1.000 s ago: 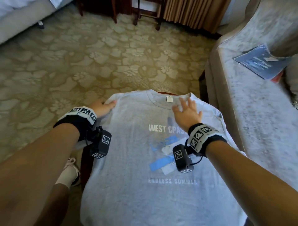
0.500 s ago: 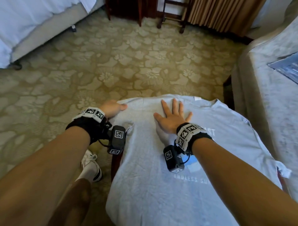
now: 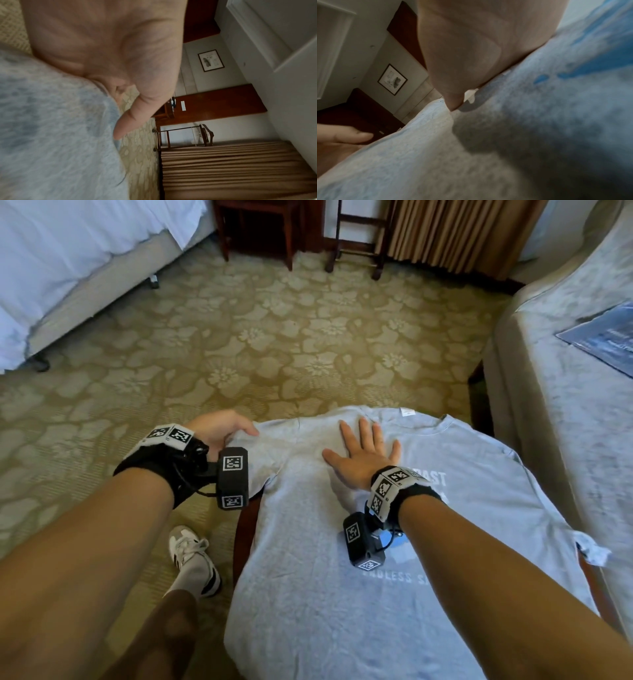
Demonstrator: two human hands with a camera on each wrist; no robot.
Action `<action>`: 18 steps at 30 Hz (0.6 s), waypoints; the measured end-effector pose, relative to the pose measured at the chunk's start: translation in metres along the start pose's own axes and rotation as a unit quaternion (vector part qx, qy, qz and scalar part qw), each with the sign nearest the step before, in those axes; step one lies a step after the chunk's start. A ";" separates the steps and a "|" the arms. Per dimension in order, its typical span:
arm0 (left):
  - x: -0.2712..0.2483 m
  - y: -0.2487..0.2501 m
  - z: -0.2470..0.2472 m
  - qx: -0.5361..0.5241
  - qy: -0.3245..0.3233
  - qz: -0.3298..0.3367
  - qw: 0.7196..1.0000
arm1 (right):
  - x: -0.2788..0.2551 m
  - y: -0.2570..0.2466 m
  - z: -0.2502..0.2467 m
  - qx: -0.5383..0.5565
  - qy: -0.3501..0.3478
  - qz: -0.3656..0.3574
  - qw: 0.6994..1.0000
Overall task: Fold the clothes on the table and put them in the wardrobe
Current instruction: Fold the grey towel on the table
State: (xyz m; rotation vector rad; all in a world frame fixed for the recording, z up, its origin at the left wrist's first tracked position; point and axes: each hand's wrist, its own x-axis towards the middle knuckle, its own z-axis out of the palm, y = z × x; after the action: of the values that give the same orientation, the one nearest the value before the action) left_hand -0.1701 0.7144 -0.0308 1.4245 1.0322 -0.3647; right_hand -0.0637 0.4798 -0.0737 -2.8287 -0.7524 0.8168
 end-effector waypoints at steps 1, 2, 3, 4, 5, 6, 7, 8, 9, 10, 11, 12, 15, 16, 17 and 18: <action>0.001 0.000 -0.001 0.017 -0.001 -0.012 1.000 | 0.001 0.000 0.000 -0.001 0.001 -0.001 1.000; 0.001 0.000 0.000 0.043 0.012 -0.014 0.999 | 0.001 0.001 0.001 -0.001 0.001 -0.003 1.000; 0.005 0.000 0.000 0.066 0.042 0.004 0.997 | 0.002 0.001 0.002 0.000 0.002 -0.003 1.000; 0.007 0.002 0.001 0.102 0.092 0.049 0.989 | 0.003 0.001 0.002 0.001 0.003 -0.003 1.000; 0.006 0.004 0.004 0.126 0.144 0.093 0.977 | 0.003 0.001 0.002 0.000 0.005 -0.001 1.000; 0.003 0.006 0.007 0.134 0.173 0.122 0.968 | 0.004 0.002 0.002 -0.003 0.006 -0.001 1.000; 0.002 0.009 0.009 0.128 0.185 0.145 0.963 | 0.004 0.002 0.003 -0.003 0.004 -0.001 1.000; 0.001 0.013 0.010 0.134 0.190 0.162 0.959 | 0.005 0.003 0.002 0.000 -0.001 -0.001 1.000; 0.000 0.017 0.012 0.147 0.192 0.169 0.955 | 0.005 0.003 0.002 0.003 -0.005 -0.003 1.000; -0.005 0.022 0.013 0.172 0.194 0.172 0.950 | 0.004 0.004 0.001 0.006 -0.008 -0.004 1.000; -0.012 0.027 0.015 0.204 0.190 0.164 0.946 | 0.005 0.004 0.002 0.008 -0.010 -0.007 1.000; -0.020 0.032 0.017 0.244 0.181 0.145 0.942 | 0.005 0.005 0.002 0.011 -0.012 -0.009 1.000; -0.047 0.047 0.024 0.300 0.146 0.116 0.935 | 0.005 0.006 0.002 0.015 -0.009 -0.021 1.000; -0.054 0.052 0.028 0.274 0.135 0.127 0.944 | 0.006 0.007 0.003 0.016 0.000 -0.029 0.999; -0.059 0.058 0.035 0.241 0.126 0.148 0.951 | 0.006 0.008 0.003 0.030 0.020 -0.042 0.998; -0.067 0.063 0.046 0.215 0.114 0.173 0.954 | 0.004 0.010 0.003 0.068 0.053 -0.058 0.995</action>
State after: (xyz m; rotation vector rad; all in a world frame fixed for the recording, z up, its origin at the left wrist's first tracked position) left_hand -0.1423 0.6600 0.0513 2.0445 0.8912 -0.1724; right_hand -0.0578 0.4731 -0.0805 -2.6562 -0.8026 0.6682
